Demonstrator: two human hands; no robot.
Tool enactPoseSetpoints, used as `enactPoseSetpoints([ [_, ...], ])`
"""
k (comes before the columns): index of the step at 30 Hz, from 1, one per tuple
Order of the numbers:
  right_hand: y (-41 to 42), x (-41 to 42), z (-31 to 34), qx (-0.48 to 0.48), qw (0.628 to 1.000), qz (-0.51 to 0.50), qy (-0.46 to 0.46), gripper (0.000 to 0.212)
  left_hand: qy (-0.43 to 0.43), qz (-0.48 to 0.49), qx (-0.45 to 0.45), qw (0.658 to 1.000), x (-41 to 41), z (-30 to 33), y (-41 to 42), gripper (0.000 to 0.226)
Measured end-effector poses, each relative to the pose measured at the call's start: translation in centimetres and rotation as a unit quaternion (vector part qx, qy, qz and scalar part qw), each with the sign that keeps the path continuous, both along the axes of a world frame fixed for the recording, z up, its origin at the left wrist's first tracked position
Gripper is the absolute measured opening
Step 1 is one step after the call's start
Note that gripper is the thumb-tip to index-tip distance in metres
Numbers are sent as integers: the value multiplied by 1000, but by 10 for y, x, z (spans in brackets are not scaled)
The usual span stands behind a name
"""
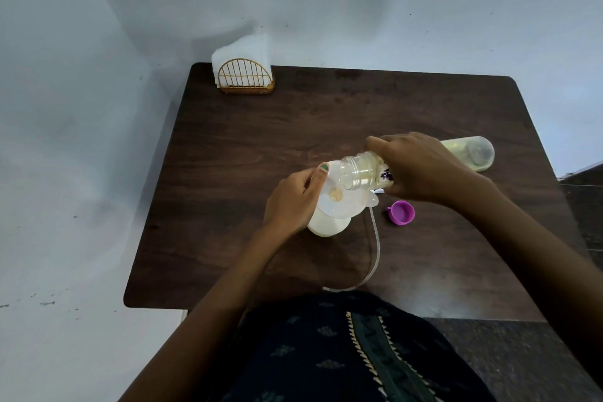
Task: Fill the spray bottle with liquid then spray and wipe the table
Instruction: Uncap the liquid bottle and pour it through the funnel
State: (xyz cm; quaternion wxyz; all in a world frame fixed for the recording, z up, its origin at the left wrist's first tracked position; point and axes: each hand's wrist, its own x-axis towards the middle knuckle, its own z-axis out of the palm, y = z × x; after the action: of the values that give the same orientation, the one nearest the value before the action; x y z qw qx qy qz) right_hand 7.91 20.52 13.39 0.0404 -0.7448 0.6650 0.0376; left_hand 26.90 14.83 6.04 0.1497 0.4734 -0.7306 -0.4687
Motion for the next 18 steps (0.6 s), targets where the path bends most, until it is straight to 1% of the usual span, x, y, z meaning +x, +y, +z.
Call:
enactPoseSetpoints([
  [18, 1, 1, 2, -1, 1000, -1, 17, 38, 0, 3, -2, 1000, 1, -3, 0, 42],
])
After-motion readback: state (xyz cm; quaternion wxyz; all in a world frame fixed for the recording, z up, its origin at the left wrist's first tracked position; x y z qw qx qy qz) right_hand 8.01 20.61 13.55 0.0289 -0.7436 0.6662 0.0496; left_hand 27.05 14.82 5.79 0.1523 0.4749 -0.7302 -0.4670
